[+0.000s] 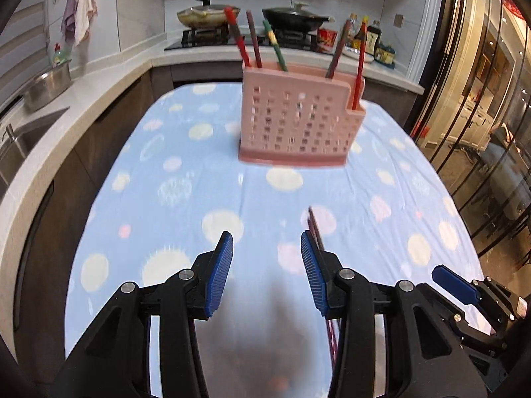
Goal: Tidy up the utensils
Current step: 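Move both tools back to the last two chopsticks on the cloth, then grasp the dark red chopstick with the left tool while the right tool grasps the brown chopstick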
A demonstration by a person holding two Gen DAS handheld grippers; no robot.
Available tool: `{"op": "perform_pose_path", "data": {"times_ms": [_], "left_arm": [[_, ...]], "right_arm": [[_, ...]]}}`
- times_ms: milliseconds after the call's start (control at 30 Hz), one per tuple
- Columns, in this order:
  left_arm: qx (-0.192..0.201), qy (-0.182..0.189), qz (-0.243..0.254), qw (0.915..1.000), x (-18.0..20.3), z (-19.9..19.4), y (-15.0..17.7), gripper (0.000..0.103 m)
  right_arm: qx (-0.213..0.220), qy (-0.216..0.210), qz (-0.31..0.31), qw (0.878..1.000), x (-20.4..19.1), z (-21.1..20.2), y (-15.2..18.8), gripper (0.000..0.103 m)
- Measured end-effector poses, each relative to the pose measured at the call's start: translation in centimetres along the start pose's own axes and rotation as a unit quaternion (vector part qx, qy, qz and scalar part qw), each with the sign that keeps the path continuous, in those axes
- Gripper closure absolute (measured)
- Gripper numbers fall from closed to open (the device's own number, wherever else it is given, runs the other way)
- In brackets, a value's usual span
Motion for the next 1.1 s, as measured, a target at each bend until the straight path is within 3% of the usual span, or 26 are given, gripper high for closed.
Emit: {"op": "perform_pose_path", "data": {"times_ms": [233,533,900,1100], "left_arm": [[-0.032,-0.006,-0.003,0.9995,-0.3,0.4,4.7,0.062],[-0.07,-0.01,-0.012,0.9974,-1.0,1.0,8.9,0.062],[-0.081,-0.005,-0.012,0.9966,-1.0,0.5,10.6,0.062],[-0.084,0.002,-0.01,0.9964,-0.7,0.5,10.9,0.062]], "right_arm": [[-0.035,-0.007,-0.007,0.999,-1.3,0.5,4.2,0.071],[-0.056,-0.011,-0.014,0.998,-2.2,0.9,6.6,0.071],[-0.072,-0.025,-0.035,0.997,-4.3,1.6,7.6,0.072],[-0.071,-0.014,-0.043,0.996,-4.3,2.1,8.0,0.079]]}}
Point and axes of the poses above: each gripper's, at about its wrist camera, not at the fingertips, and z roughly the way its jaws point, x to its right, y to its underside, the point moved 3 cm from there along z, roughly the way its jaws point, and after that the axes turned 8 degrees about y, right-handed, at the moved point
